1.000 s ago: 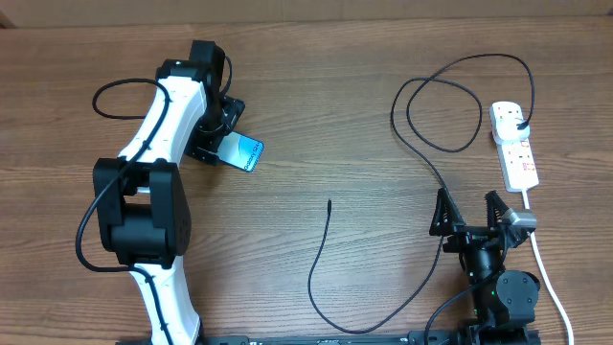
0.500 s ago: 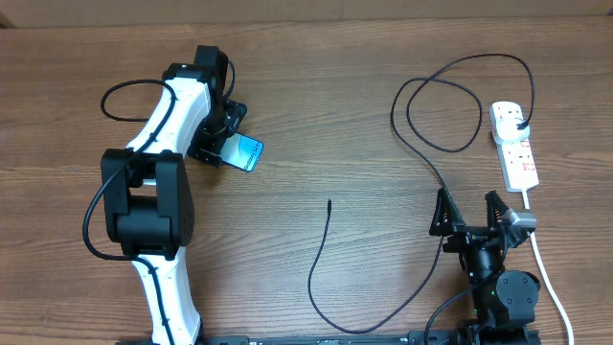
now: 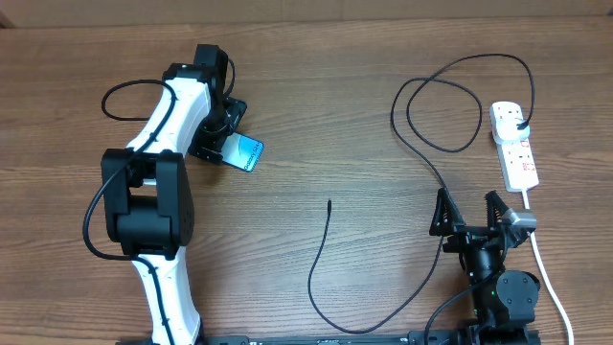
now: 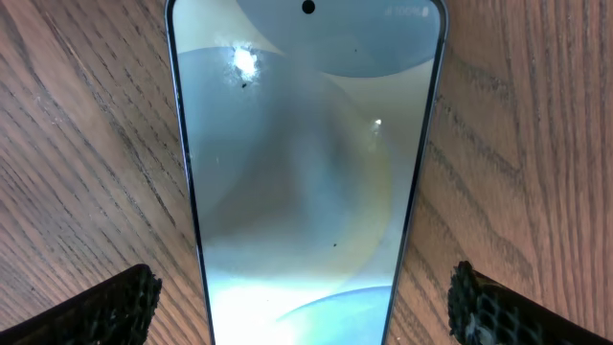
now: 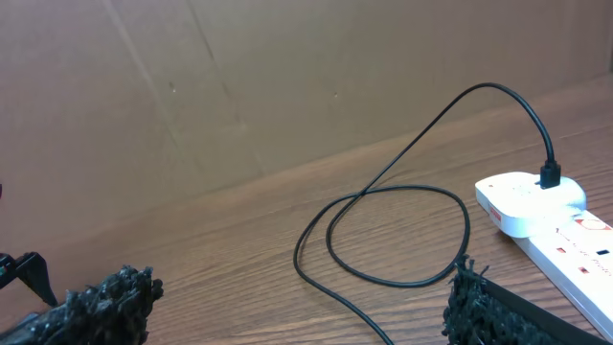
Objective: Plug charger to phone and switch on socket
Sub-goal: 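Lower the left gripper and close it on the phone's bottom edge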
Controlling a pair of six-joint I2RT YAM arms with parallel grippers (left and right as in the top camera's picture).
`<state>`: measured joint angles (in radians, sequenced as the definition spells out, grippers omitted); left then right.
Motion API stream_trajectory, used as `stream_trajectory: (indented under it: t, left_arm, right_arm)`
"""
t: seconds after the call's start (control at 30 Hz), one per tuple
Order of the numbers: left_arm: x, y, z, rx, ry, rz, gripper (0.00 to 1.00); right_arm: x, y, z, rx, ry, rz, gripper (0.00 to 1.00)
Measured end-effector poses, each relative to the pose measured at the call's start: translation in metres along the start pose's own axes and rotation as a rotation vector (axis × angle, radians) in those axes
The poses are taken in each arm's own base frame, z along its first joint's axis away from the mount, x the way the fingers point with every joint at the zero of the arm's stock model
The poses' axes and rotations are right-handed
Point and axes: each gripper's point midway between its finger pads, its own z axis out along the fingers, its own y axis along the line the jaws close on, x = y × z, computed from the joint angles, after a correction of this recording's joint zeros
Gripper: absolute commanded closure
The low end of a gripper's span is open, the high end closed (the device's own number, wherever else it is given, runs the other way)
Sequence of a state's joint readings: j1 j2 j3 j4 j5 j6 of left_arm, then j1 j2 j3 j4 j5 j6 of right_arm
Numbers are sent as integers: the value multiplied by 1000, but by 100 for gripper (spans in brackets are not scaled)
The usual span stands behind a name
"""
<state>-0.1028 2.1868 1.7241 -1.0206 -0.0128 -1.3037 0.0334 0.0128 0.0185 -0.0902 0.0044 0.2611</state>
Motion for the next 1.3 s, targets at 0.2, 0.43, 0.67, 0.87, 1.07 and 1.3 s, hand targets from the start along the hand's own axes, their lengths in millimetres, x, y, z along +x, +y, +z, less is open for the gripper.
stream_trajectory:
  t: [0.2,0.43,0.67,0.87,1.07,1.3]
  left_arm:
    - [-1,1,0,-3,-6,0,0]
    - [-2,1,0,-7,-10,0,0]
    - [-3,3,1,-12,-16,-3,0]
    - [-1,9,7,-30,-15,-2,0]
    - [-1,9,10,-31,-15,-2,0]
    - [-3,8,11,-25,-24,-3,0]
  right_arm:
    - [0,0,0,-1,0,0,0]
    - [0,0,0,0,0,0,0]
    - [0,0,0,0,0,0,0]
    - [0,0,0,-1,-1,0,0]
    - [0,0,0,0,0,0,0]
    - [0,0,0,0,1,0,0]
